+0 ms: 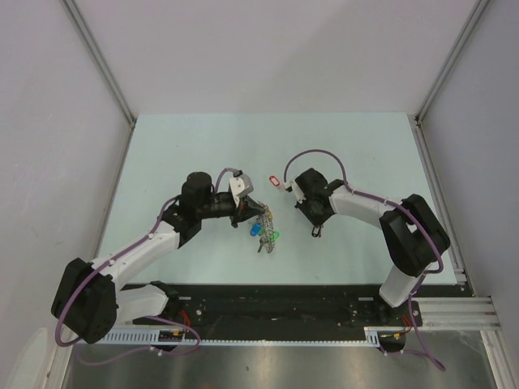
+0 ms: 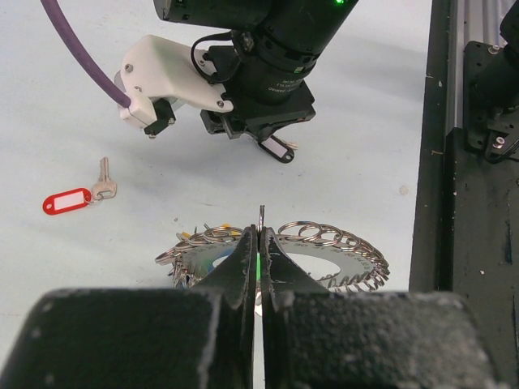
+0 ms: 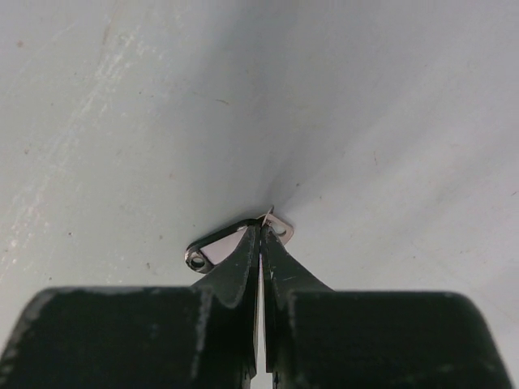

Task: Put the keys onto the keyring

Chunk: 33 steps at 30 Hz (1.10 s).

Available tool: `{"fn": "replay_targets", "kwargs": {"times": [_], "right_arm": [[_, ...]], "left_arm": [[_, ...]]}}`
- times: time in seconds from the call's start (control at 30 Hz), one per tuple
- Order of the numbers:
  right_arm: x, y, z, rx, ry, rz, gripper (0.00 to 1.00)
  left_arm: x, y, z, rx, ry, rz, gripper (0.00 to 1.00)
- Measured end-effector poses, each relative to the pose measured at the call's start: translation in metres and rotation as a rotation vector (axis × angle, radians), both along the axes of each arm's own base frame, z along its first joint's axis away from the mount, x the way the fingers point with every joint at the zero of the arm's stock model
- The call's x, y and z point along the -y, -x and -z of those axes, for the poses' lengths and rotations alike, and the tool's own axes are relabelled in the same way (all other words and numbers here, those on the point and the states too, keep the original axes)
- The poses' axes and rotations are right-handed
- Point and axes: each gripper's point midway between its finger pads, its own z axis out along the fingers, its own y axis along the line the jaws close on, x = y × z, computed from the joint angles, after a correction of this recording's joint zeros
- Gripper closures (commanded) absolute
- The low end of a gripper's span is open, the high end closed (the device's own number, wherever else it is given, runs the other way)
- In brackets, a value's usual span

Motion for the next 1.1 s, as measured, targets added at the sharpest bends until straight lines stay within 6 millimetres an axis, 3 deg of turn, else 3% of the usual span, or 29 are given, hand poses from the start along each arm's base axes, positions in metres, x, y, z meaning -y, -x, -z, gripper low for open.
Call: {"fn": "replay_targets", "kwargs": {"times": [0.2, 0.67, 1.1], "right_arm": [[0.003, -0.004, 0.005, 0.011, 0.019, 0.030, 0.91], [0.011, -0.012, 0.003, 0.069, 0.074, 0.093, 0.68], [0.003, -0.013, 0.000, 0.108, 0.050, 0.182, 0.66]], "left_arm": [[0.000, 0.000, 0.000, 0.000, 0.000, 0.001, 1.00], [0.000, 0.001, 0.000, -0.003, 0.001, 0.004, 0.99], [0.001, 0.001, 0.002, -0.014, 0.001, 0.004, 1.00]]}}
